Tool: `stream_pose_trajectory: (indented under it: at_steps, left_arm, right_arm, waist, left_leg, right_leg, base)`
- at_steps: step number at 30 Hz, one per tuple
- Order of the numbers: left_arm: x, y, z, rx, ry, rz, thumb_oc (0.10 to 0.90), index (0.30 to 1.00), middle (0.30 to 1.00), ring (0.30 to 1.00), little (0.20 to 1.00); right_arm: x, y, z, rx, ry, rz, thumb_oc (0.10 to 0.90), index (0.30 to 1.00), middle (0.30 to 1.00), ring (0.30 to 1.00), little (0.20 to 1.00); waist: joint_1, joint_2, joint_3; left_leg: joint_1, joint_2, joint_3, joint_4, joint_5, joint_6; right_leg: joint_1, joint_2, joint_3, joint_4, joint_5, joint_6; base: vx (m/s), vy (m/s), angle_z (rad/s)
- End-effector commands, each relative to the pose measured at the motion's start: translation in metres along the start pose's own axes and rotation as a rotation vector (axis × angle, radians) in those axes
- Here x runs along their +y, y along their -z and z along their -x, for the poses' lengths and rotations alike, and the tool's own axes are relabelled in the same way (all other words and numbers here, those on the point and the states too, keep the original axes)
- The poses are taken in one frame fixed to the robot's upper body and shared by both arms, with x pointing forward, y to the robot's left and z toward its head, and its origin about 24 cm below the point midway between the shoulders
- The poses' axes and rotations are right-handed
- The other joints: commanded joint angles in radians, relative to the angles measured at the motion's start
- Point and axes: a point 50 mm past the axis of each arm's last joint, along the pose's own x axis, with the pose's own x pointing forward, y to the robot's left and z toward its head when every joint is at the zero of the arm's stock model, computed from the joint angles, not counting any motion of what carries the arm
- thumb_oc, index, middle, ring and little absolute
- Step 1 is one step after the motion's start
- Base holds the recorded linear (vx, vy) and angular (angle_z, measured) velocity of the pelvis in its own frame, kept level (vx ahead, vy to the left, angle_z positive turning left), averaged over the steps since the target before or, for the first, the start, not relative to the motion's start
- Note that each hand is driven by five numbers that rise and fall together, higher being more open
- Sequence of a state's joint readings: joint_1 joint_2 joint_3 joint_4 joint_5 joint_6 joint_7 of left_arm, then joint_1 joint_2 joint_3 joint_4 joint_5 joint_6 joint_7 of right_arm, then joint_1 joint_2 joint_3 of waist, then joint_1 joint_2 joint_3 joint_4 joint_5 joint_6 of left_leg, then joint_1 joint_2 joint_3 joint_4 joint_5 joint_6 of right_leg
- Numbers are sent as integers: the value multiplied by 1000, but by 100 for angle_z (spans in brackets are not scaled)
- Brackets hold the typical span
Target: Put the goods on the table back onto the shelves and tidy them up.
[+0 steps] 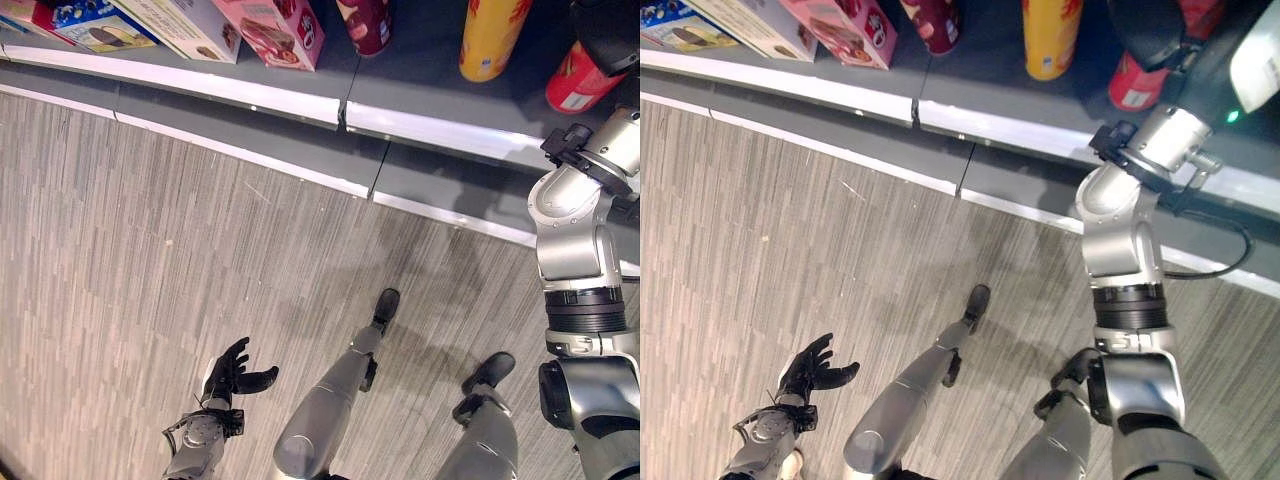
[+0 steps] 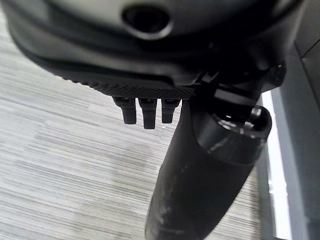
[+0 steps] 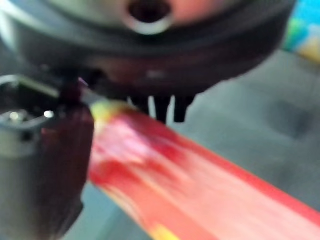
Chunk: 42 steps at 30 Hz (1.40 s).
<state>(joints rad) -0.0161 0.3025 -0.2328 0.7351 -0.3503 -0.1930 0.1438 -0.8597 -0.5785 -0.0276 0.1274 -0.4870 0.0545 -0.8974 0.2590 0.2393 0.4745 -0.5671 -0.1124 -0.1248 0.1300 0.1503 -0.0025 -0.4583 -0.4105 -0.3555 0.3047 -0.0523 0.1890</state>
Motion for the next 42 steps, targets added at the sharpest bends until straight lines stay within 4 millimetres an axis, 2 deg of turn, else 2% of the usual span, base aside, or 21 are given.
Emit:
stream_pose_trajectory:
  at_steps: [1,6,10,11,12,14,15,16,19,25,26,27,28,29,30,32,33,34,36,39,42]
  left_arm:
    - [28,9,5,35,-65,-78,800,900,900,900,900]
    - [32,15,8,61,-88,-75,800,900,900,900,900]
    - [33,21,10,90,-117,-64,800,900,900,900,900]
    - [34,22,10,92,-117,-66,800,900,900,900,900]
    - [38,24,12,104,-142,-51,800,900,900,900,900]
    - [45,29,15,121,-179,-40,800,900,900,900,900]
    - [45,29,16,123,-179,-41,800,900,900,900,900]
    - [52,30,19,126,-209,-21,800,900,900,900,900]
    - [62,32,25,125,-240,8,800,900,900,900,900]
    - [77,29,28,104,-265,11,800,900,900,900,900]
    - [79,20,26,57,-260,-3,800,900,900,900,900]
    - [79,15,25,35,-245,-8,800,900,900,900,900]
    - [78,12,24,20,-230,-21,800,900,900,900,900]
    - [76,7,23,-4,-197,-41,800,900,900,900,900]
    - [74,6,22,-9,-184,-49,800,900,900,900,900]
    - [67,4,18,-15,-158,-47,800,900,900,900,900]
    - [62,3,16,-13,-140,-43,800,900,900,900,900]
    - [60,2,15,-17,-128,-43,800,900,900,900,900]
    - [53,-11,10,-66,-104,-35,800,900,900,900,900]
    - [50,-22,6,-105,-108,-36,800,900,900,900,900]
    - [47,-32,0,-136,-136,-11,800,900,900,900,900]
  right_arm:
    - [-27,-44,-20,-260,74,-148,800,900,900,900,900]
    - [-26,-41,-11,-232,21,-186,800,900,900,900,900]
    - [-30,-28,21,-170,-104,-209,800,900,900,900,900]
    - [-31,-27,22,-167,-106,-208,800,900,900,900,900]
    - [-33,-21,44,-119,-208,-235,800,900,900,900,900]
    - [-38,-11,71,-37,-365,-281,800,900,900,900,900]
    - [-39,-10,72,-34,-367,-281,800,900,900,900,900]
    - [-44,-2,99,95,-526,-389,800,900,900,900,900]
    - [-57,17,149,393,-781,-583,800,900,900,900,900]
    - [-95,44,225,955,-997,-932,800,900,900,900,900]
    - [-110,49,251,1135,-1135,-1019,800,900,900,900,900]
    - [-114,51,258,1176,-1193,-1028,800,900,900,900,900]
    - [-124,56,275,1268,-1274,-990,800,900,900,900,900]
    - [-150,68,301,1433,-1385,-905,800,900,900,900,900]
    - [-168,78,320,1546,-1394,-804,800,900,900,900,900]
    - [-208,99,360,1726,-1422,-491,800,900,900,900,900]
    - [-240,106,385,1876,-1368,-304,800,900,900,900,900]
    - [-257,106,399,1947,-1353,-211,800,900,900,900,900]
    - [-310,91,436,2190,-1247,44,800,900,900,900,900]
    - [-333,76,451,2311,-1193,141,800,900,900,900,900]
    - [-344,62,462,2381,-1175,195,800,900,900,900,900]
  waist:
    - [6,19,-56]
    - [-2,-17,-70]
    - [-33,-81,-100]
    - [-32,-81,-101]
    - [-51,-114,-122]
    - [-80,-155,-142]
    - [-79,-156,-142]
    - [-111,-190,-162]
    - [-164,-242,-196]
    - [-236,-298,-282]
    - [-250,-317,-315]
    - [-249,-322,-323]
    - [-250,-330,-331]
    - [-253,-339,-349]
    - [-253,-342,-353]
    - [-260,-347,-370]
    - [-265,-349,-376]
    - [-268,-350,-382]
    - [-277,-349,-390]
    - [-285,-351,-393]
    - [-295,-357,-393]
  left_leg:
    - [-27,87,-32,-22,-69,-113]
    - [25,107,-29,-25,-80,-117]
    - [90,138,-12,-64,-54,-124]
    - [94,138,-13,-69,-51,-124]
    - [127,154,0,-87,-52,-128]
    - [172,171,17,-111,-53,-130]
    - [175,172,18,-114,-53,-130]
    - [211,191,40,-132,-53,-135]
    - [273,225,85,-180,-42,-146]
    - [372,270,170,-217,-47,-168]
    - [427,286,203,-217,-62,-173]
    - [442,290,214,-217,-65,-175]
    - [463,295,227,-217,-70,-177]
    - [486,298,238,-217,-77,-180]
    - [502,301,246,-217,-83,-181]
    - [519,301,255,-217,-90,-178]
    - [538,305,263,-217,-96,-177]
    - [541,304,265,-217,-97,-175]
    - [567,308,278,-217,-107,-174]
    - [577,311,287,-217,-112,-174]
    - [583,316,296,-217,-113,-175]
  right_leg:
    - [103,-16,-49,-51,-3,12]
    - [167,8,-62,-90,4,9]
    - [240,50,-83,-172,41,4]
    - [245,52,-85,-179,45,4]
    - [275,68,-84,-211,53,5]
    - [307,84,-77,-244,66,8]
    - [311,85,-77,-247,67,8]
    - [328,100,-64,-269,79,11]
    - [356,124,-47,-308,99,17]
    - [389,158,2,-348,122,24]
    - [414,171,33,-354,116,25]
    - [418,174,42,-353,115,25]
    - [432,176,47,-359,114,25]
    - [450,179,49,-363,111,25]
    - [464,180,52,-367,110,27]
    - [472,179,58,-372,112,29]
    - [486,181,62,-376,114,29]
    - [488,182,63,-377,115,30]
    - [505,186,70,-383,114,31]
    - [507,188,78,-387,116,32]
    - [505,193,85,-389,117,30]
  base:
    - [23,-56,-11]
    - [26,-44,-4]
    - [7,-4,-4]
    - [115,-47,2]
    - [122,-36,-4]
    - [125,-36,-14]
    - [110,-29,-24]
    - [102,-22,-30]
    - [109,-30,-42]
    - [100,-8,-54]
    - [161,-11,-36]
    - [125,-20,-74]
    - [86,-26,-88]
    - [85,-21,-70]
    - [84,-18,-19]
    - [51,-8,-2]
    - [70,-23,-6]
    - [89,-33,-9]
    - [69,-39,-16]
    - [22,-23,-20]
    - [19,-27,-16]
